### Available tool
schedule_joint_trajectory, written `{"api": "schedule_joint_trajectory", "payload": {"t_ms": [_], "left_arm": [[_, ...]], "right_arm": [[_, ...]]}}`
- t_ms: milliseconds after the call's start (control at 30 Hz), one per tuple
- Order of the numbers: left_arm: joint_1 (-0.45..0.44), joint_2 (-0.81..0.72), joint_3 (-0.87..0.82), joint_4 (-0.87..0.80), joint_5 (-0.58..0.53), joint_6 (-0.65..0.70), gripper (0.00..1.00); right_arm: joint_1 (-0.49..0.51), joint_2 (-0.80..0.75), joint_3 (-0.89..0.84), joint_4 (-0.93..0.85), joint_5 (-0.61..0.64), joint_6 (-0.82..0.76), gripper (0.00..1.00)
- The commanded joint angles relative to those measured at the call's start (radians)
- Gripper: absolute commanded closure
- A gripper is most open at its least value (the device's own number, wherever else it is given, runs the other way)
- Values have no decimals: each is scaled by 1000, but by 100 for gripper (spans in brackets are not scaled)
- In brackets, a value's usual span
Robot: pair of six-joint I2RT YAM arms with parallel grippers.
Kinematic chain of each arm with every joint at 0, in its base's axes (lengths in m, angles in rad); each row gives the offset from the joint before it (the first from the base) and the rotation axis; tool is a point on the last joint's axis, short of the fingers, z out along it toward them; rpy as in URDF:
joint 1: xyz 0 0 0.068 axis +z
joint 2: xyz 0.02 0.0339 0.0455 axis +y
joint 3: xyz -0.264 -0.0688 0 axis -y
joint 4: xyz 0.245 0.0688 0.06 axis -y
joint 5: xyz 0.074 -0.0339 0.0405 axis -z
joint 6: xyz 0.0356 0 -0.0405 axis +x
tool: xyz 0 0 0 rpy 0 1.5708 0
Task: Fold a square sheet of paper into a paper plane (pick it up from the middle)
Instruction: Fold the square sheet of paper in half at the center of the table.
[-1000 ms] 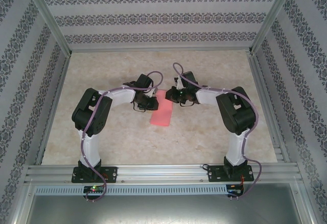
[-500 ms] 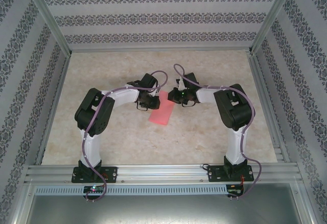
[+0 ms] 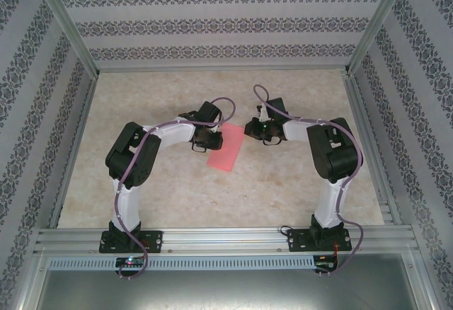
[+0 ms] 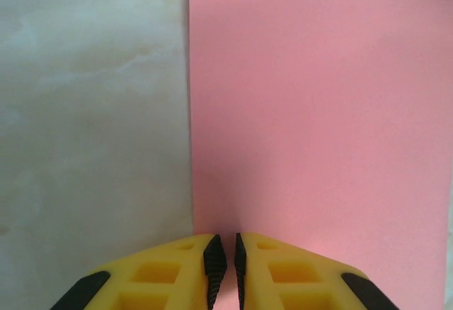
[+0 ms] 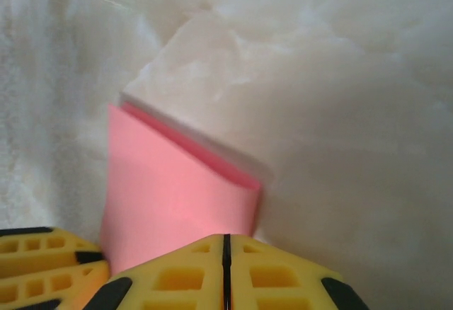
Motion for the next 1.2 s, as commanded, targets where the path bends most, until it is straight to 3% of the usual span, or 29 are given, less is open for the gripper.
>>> {"api": "schedule_joint_trajectory", "payload": {"t_ms": [0, 200, 567, 933, 1167], "left_arm": [[5, 171, -86, -176, -193, 31, 78], [-3, 173, -78, -187, -198, 35, 78], [-12, 169, -85, -194, -210, 35, 78], [-14, 168, -81, -193, -197, 33, 79], [-14, 159, -75, -188, -142, 12, 78]], "right_arm": [[46, -60, -20, 21, 9, 13, 90], [75, 20, 11, 66, 0, 36, 91], [-2, 113, 86, 24, 31, -4, 91], [-43, 112, 146, -74, 85, -67, 91], [-15, 7, 128, -115, 81, -85, 91]]}}
